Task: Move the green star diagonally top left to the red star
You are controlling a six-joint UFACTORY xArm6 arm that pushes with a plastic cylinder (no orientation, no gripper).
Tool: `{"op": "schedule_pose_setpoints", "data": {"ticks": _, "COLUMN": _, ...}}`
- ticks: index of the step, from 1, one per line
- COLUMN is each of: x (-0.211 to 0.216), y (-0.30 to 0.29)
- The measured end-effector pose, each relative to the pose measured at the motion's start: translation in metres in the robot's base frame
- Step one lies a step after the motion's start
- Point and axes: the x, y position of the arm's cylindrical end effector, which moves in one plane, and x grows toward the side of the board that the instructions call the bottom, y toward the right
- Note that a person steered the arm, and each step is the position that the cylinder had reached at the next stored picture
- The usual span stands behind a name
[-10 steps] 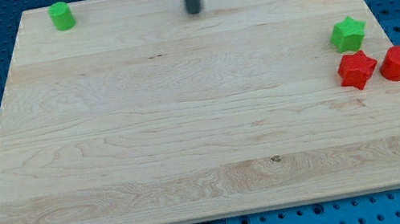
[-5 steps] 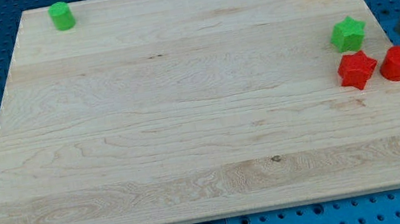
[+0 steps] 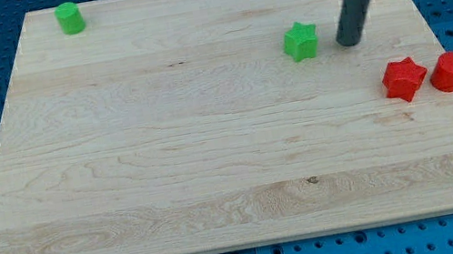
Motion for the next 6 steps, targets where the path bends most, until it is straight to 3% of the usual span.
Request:
{"op": "schedule_pose_setpoints", "data": {"ticks": 1, "x": -0.011, "y": -0.077}}
{"op": "schedule_pose_setpoints", "data": {"ticks": 2, "x": -0.011, "y": -0.117}}
{"op": "schedule_pose_setpoints", "data": {"ticks": 3, "x": -0.012, "y": -0.08}}
{"op": "schedule_pose_setpoints", "data": {"ticks": 4, "x": 0.013, "y": -0.048}}
{"op": "schedule_pose_setpoints", "data": {"ticks": 5, "x": 0.031, "y": -0.071}}
{"op": "schedule_pose_setpoints", "data": {"ticks": 6, "x": 0.026, "y": -0.145}}
